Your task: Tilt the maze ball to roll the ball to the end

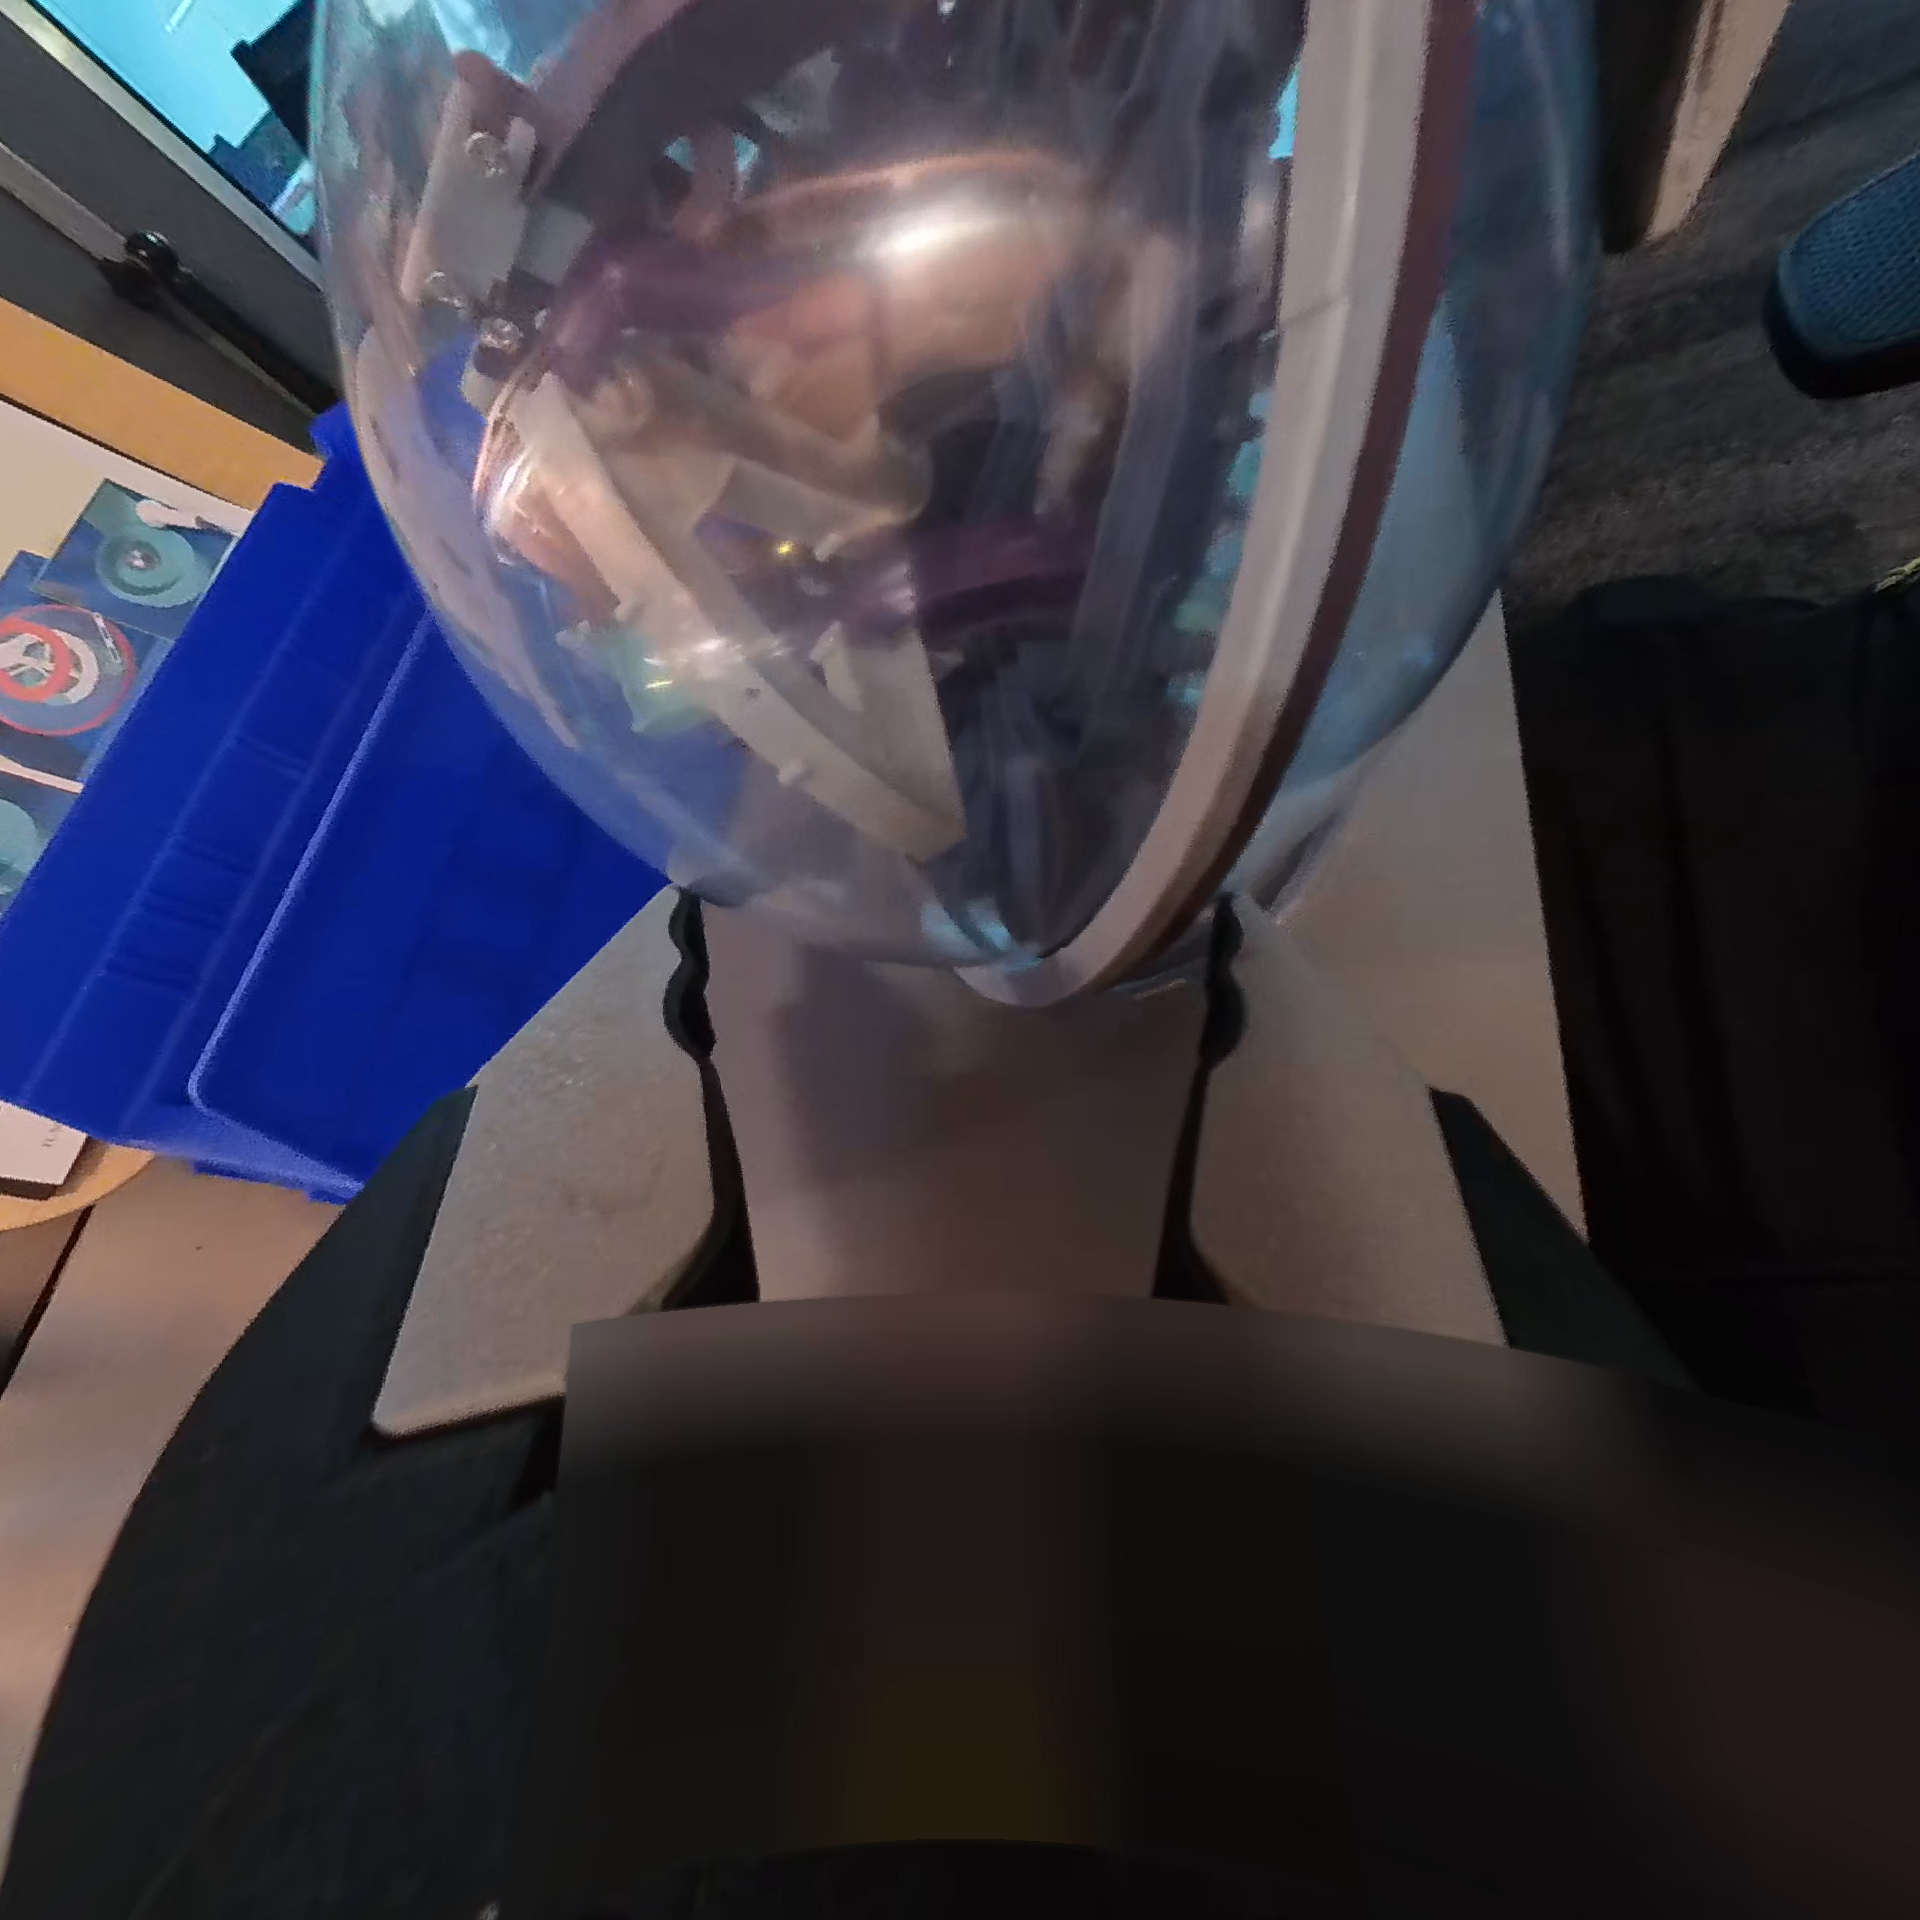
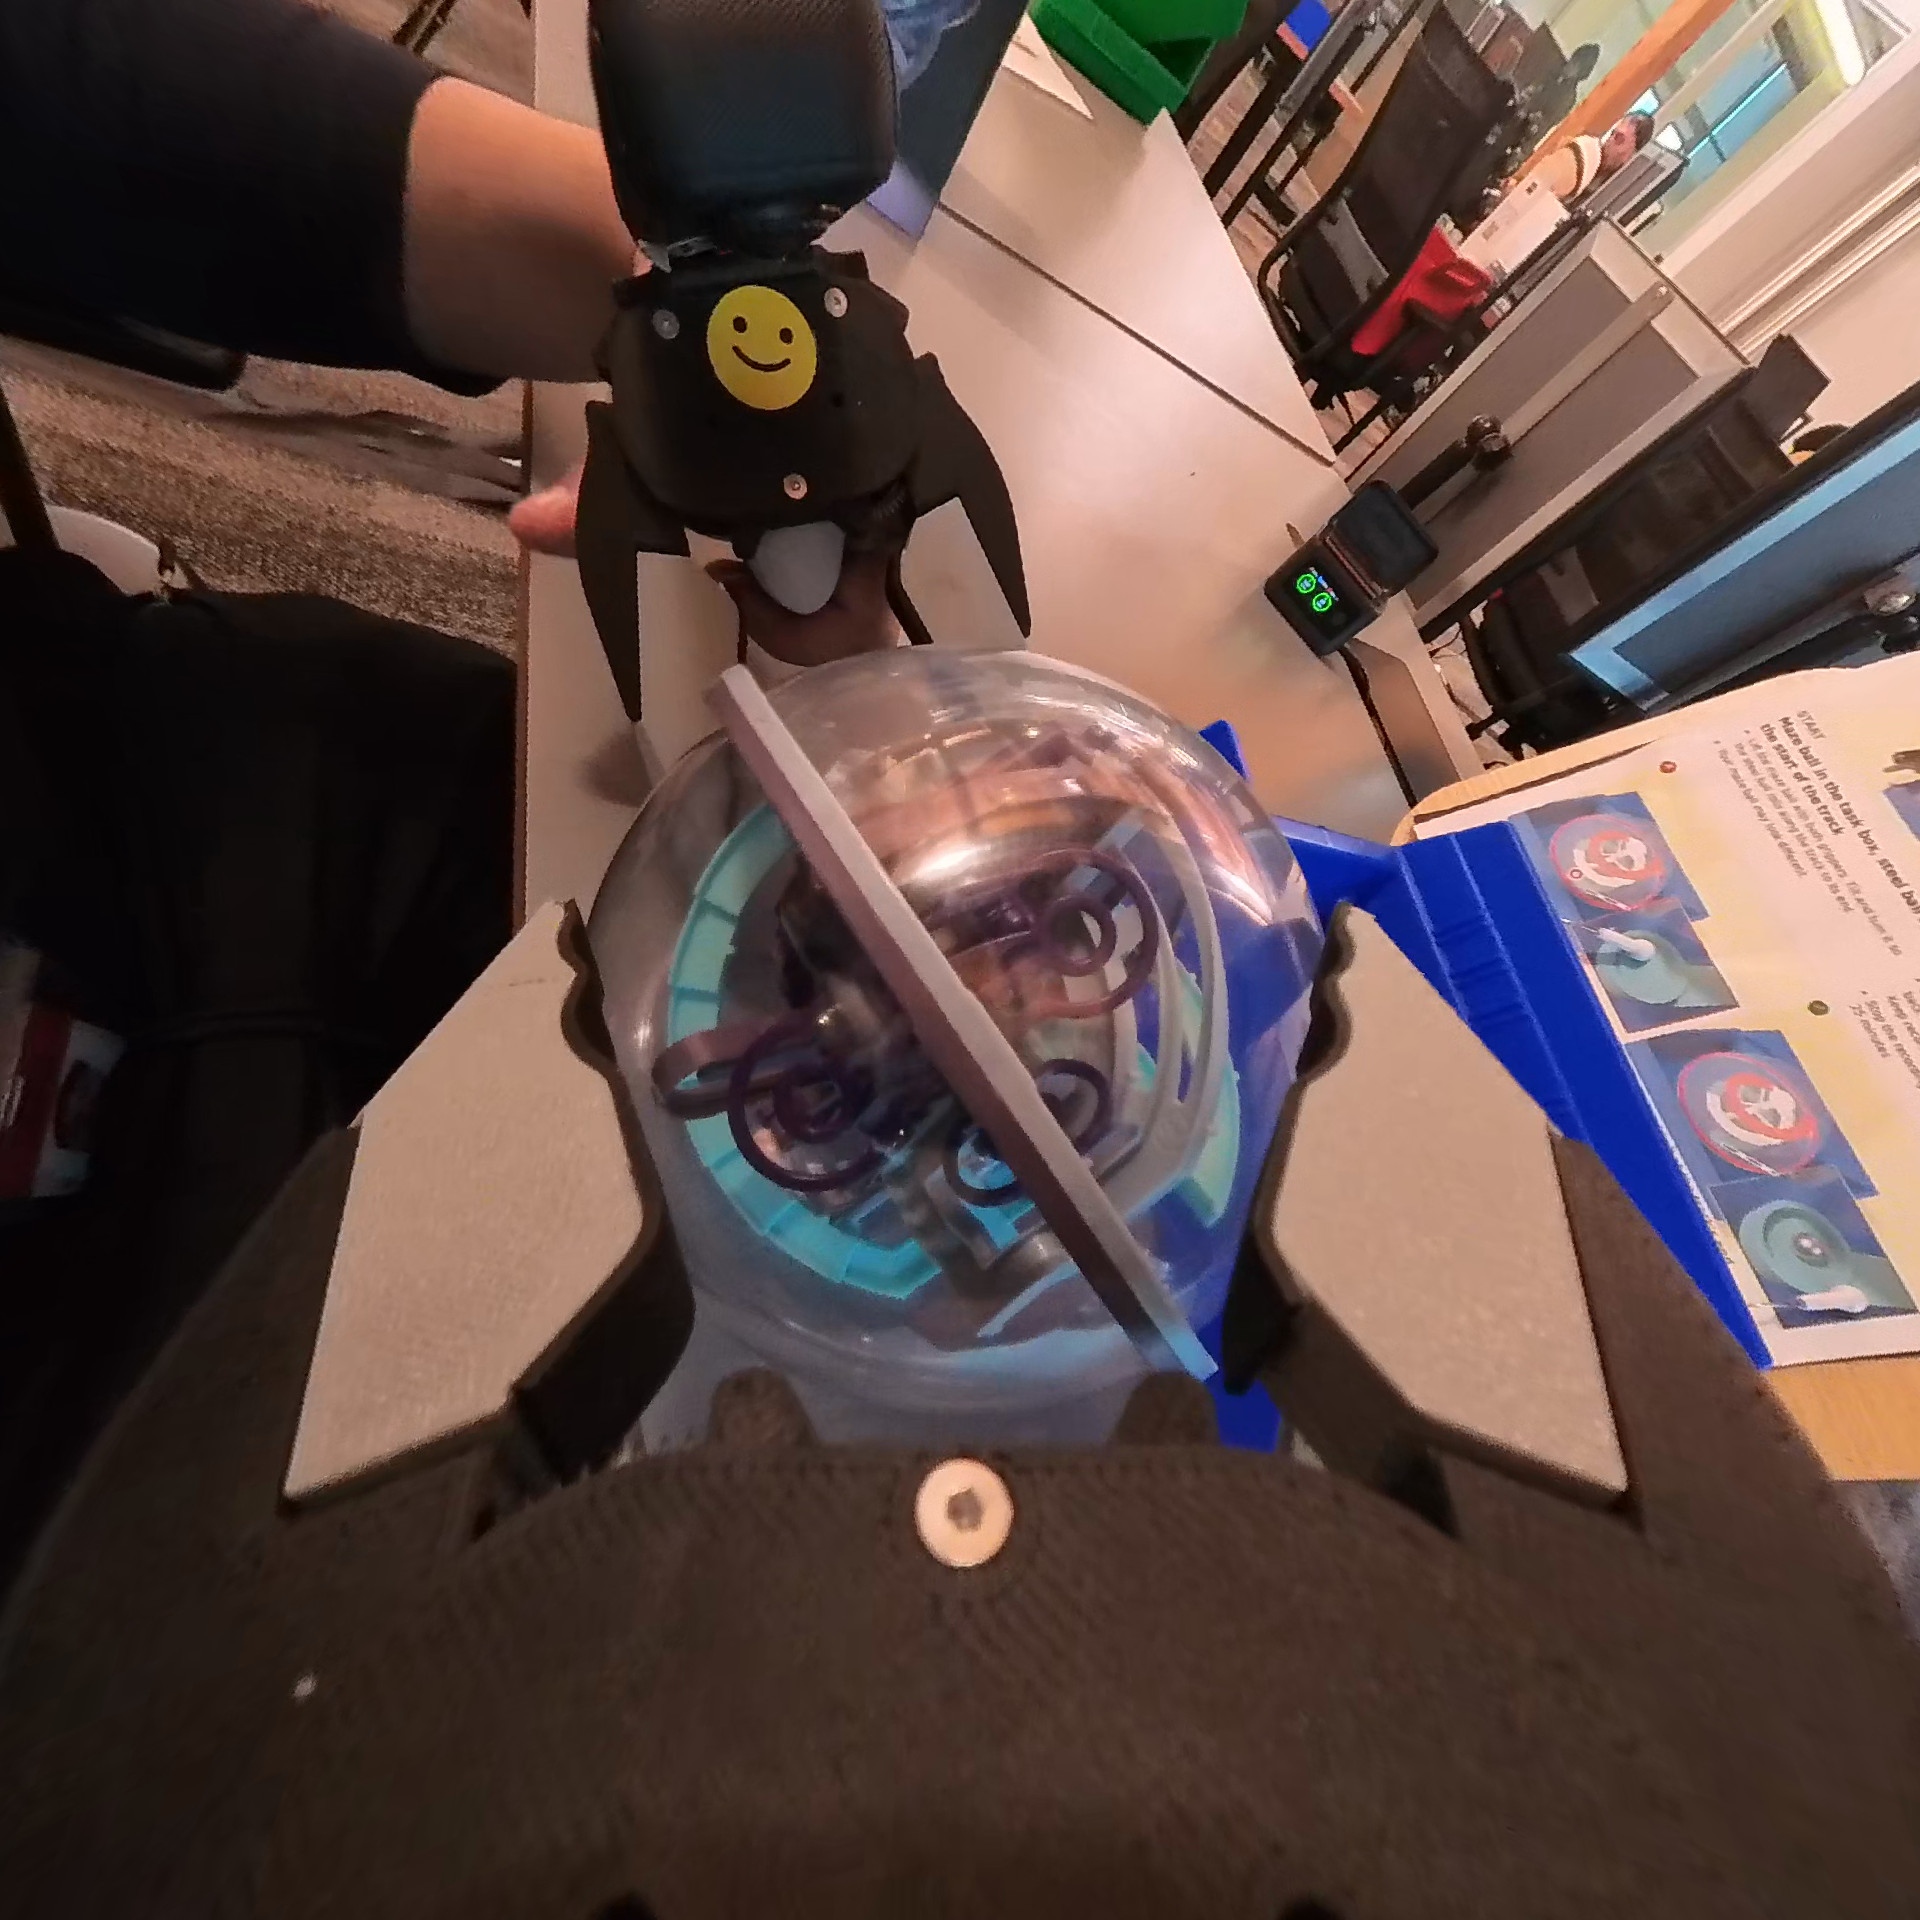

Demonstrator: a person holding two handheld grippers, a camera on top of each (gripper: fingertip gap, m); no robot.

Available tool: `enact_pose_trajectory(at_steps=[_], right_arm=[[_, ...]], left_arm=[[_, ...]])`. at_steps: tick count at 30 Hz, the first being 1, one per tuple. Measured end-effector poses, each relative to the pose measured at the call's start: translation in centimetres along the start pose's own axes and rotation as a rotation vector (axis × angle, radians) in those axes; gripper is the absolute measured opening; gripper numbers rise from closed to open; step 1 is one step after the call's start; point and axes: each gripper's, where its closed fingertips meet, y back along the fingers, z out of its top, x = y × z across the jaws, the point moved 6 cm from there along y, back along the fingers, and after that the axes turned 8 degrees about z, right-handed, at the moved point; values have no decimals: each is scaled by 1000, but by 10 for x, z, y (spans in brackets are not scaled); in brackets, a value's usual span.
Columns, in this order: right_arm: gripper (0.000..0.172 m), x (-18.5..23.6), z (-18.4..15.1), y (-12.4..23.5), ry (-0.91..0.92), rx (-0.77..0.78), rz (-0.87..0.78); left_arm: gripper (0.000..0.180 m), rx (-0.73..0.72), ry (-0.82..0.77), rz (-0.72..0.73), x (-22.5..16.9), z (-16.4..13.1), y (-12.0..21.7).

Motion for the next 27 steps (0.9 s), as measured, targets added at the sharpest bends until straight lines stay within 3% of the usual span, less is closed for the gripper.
enact_pose_trajectory(at_steps=[10, 18, 27], right_arm=[[130, 1, 0, 0, -14, -4, 19], [129, 1, 1, -2, -14, 2, 17], [129, 0, 1, -3, -23, -8, 14]], left_arm=[[88, 35, -48, 1, -1, -1, 8], [103, 94, -128, -30, -9, -7, 9], [105, -100, -48, 27, 6, 36, 37]])
